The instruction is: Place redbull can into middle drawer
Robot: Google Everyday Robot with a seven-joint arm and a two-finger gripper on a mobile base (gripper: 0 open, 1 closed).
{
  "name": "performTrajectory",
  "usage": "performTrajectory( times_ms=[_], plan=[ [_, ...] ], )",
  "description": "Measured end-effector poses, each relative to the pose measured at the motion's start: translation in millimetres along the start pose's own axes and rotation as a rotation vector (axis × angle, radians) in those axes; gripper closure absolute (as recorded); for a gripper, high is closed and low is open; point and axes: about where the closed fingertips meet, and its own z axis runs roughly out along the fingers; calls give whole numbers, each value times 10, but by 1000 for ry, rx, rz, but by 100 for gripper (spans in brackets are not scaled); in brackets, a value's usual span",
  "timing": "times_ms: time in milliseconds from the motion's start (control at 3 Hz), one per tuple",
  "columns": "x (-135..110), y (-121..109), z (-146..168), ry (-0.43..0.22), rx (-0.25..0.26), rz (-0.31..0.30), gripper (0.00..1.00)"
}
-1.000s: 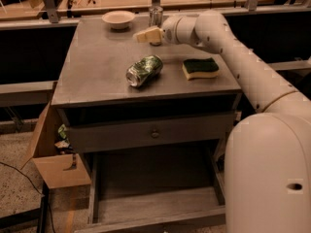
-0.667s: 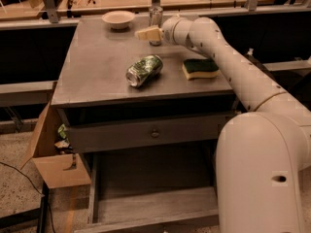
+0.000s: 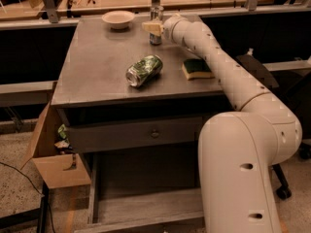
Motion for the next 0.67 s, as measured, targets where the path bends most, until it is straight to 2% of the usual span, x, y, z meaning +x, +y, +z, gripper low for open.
performTrajectory(
  times_ms=[333, 667],
  plan=[
    [-129, -2, -115, 6, -43, 0, 49],
    [-379, 59, -415, 5, -148, -13, 72]
  ],
)
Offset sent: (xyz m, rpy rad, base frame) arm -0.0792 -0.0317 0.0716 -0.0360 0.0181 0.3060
